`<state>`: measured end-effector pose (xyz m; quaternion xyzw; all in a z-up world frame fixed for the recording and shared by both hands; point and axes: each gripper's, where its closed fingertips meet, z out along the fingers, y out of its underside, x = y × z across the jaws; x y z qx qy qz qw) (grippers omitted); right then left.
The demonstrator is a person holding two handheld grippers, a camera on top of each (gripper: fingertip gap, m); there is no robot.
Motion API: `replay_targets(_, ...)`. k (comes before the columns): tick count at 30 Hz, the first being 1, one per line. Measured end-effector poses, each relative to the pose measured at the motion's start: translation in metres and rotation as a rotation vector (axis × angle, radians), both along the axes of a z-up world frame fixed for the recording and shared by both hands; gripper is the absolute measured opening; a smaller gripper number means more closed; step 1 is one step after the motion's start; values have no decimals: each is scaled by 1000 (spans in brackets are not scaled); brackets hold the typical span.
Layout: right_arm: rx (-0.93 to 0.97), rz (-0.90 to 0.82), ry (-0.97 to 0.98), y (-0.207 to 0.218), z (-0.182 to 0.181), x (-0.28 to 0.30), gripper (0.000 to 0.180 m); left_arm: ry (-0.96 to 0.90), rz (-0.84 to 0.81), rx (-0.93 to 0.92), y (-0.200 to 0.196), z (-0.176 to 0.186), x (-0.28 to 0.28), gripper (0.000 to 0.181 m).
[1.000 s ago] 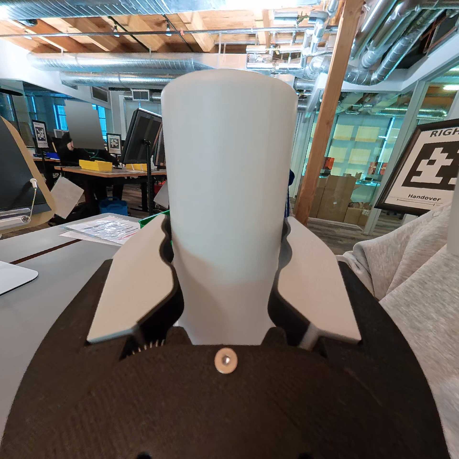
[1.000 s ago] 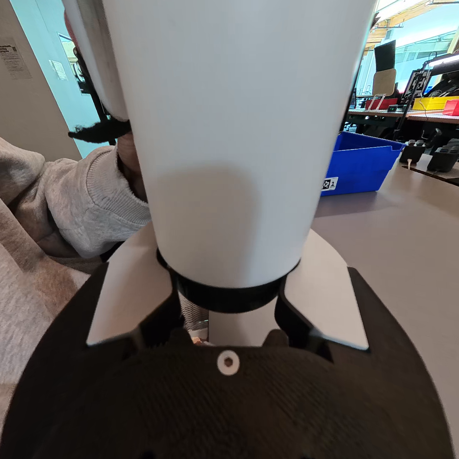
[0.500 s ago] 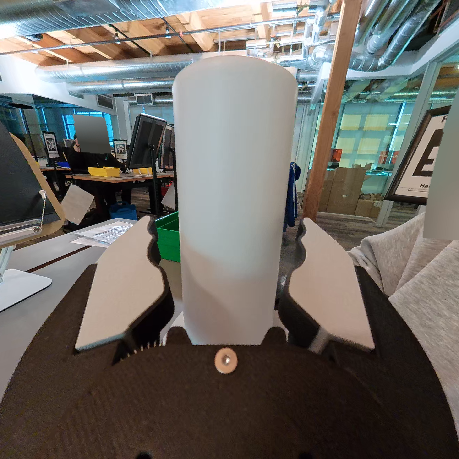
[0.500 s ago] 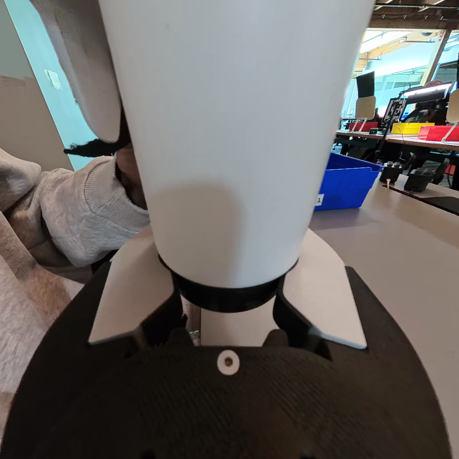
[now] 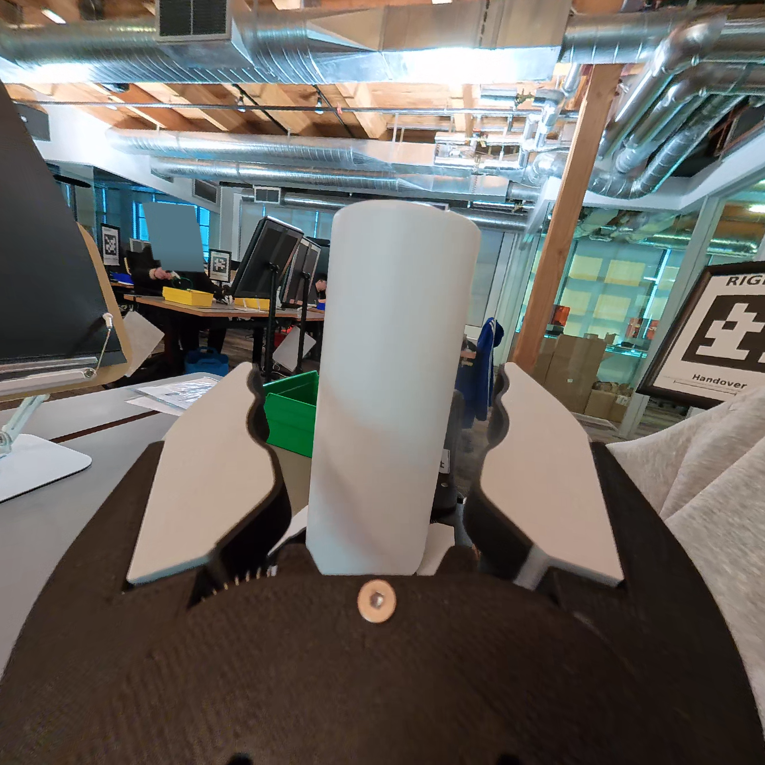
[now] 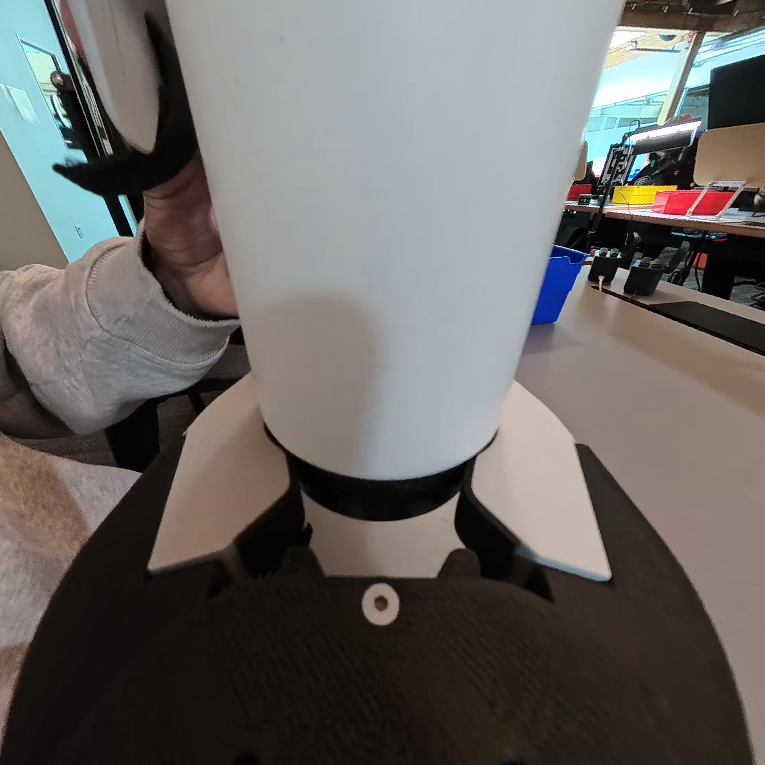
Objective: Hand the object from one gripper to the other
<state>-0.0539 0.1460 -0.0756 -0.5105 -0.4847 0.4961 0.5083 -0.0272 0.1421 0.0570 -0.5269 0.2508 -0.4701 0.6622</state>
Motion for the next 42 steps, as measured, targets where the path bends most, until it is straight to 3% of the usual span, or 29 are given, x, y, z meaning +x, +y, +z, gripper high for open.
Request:
replay_targets(16,59,49,-95,-35,-18,-22,94,176,-12,-58,-17,14,11,110)
replay_targets(21,28,56,-93,-36,-18,-23,94,221,39,-14,-17,13,10,91)
replay_targets(28,22,74,-88,-38,-20,-23,95,249,35,-16,-17,11,10,90)
replay_targets(32,-31,99,-78,-39,-21,-24,106,280,48,-12,-15,6,11,89)
replay_targets(42,-91,110,92,-30,13,-7,108,221,52,-41,-5,1,2,89)
